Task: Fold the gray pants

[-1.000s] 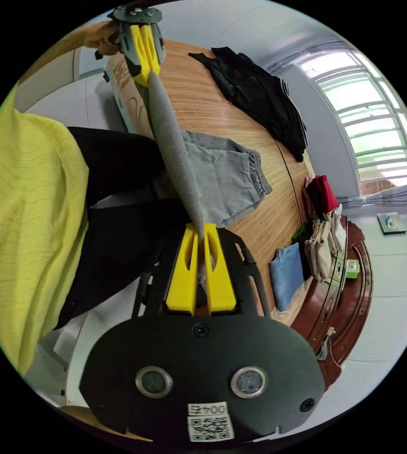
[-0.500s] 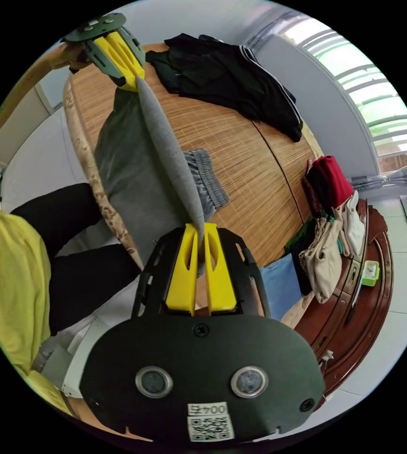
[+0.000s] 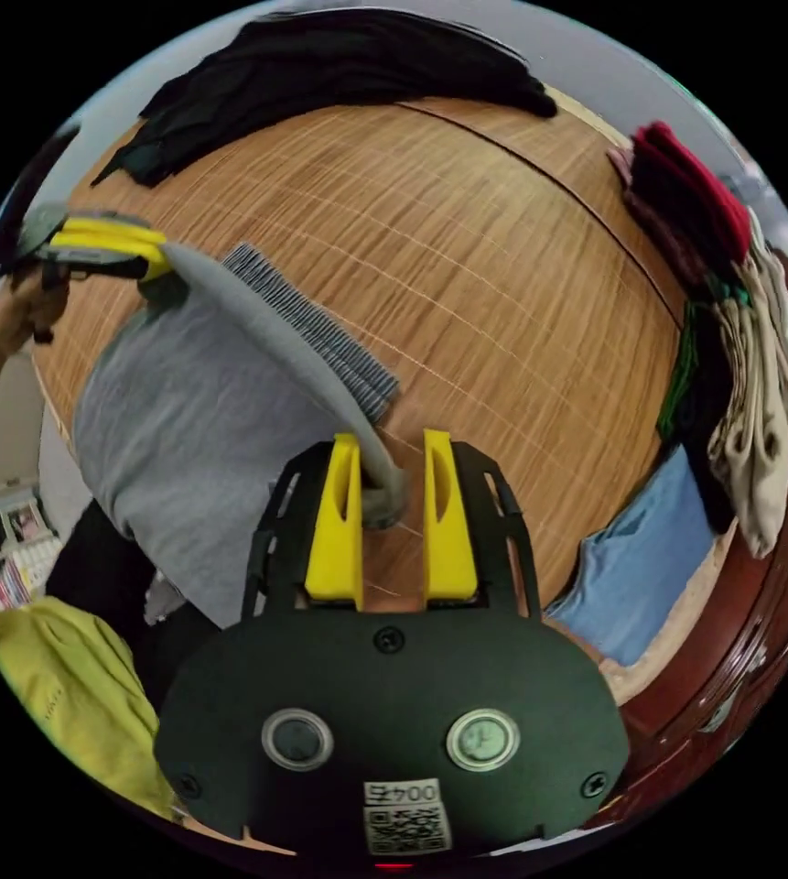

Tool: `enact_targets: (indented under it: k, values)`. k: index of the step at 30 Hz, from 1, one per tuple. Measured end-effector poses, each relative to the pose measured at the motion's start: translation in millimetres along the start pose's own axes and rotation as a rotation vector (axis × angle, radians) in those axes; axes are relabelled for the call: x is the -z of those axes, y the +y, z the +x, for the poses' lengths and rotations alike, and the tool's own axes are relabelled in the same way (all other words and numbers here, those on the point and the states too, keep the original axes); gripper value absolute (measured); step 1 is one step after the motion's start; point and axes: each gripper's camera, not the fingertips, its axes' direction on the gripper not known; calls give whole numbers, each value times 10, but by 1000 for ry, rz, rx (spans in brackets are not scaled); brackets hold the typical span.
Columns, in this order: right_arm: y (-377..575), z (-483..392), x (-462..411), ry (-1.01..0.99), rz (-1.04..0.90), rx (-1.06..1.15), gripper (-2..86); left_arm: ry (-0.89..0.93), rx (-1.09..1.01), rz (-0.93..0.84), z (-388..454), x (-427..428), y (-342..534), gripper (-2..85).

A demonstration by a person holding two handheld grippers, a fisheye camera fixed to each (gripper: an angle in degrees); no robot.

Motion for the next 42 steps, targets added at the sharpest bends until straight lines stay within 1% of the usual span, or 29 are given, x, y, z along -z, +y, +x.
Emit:
enact_targets:
  k: [2, 3, 5, 7, 10, 11, 13, 15, 17, 19, 21, 23, 26, 28, 30, 34, 37, 38, 39, 41, 42]
  values:
    - [168, 350, 164, -75, 75, -158, 165, 117, 118, 62, -294, 52, 121, 41]
    - [241, 437, 224, -102, 108, -199, 165, 133, 144, 80, -362, 80, 168, 44]
    - [690, 736, 532, -217, 323, -401, 151, 118, 222, 178, -556, 281, 428, 48]
    - [1077, 802, 740, -277, 462, -475, 135, 103, 249, 244, -634, 445, 680, 44]
    - [1653, 553, 921, -368, 570, -456, 115, 114, 223, 324, -587, 611, 1237, 36]
    - [1871, 354, 916, -398, 586, -446, 112, 109, 198, 344, -491, 608, 1503, 35]
    - [2160, -20, 831, -396, 592, -430, 101, 98, 145, 363, -295, 523, 1915, 34]
    - [2372, -406, 659, -331, 562, -429, 86, 78, 93, 383, -82, 357, 2319, 36]
    - [2531, -785, 378, -210, 494, -470, 61, 73, 48, 368, 132, 59, 2707, 41]
    - [2557, -935, 230, -150, 459, -483, 48, 75, 37, 367, 235, -138, 2872, 51]
    - [2541, -1007, 166, -90, 461, -501, 45, 21, 27, 363, 326, -287, 2932, 61]
    - [2425, -1030, 169, -30, 402, -488, 44, -71, 10, 370, 417, -420, 2918, 71]
    - [2303, -989, 144, 4, 316, -507, 41, -94, -11, 357, 492, -534, 2819, 77]
    - [2291, -909, 128, -21, 288, -517, 36, -94, -31, 338, 542, -600, 2746, 77]
    - [2360, -793, 137, -83, 317, -532, 29, -97, -48, 303, 585, -686, 2681, 74]
    - [2629, -613, 97, -185, 444, -500, 19, -106, -64, 257, 656, -859, 2624, 52]
    - [2897, -647, 166, -144, 568, -400, 27, -159, -75, 238, 751, -978, 2608, 39]
    - [3078, -649, 226, -135, 662, -379, 35, -163, -70, 239, 769, -1009, 2604, 37]
    - [3173, -637, 267, -136, 707, -372, 48, -162, -66, 238, 771, -1021, 2600, 36]
    - [3532, -486, 386, -199, 842, -361, 92, -153, -53, 233, 771, -1064, 2588, 34]
    - [3610, -433, 393, -207, 863, -370, 102, -153, -52, 233, 774, -1075, 2587, 33]
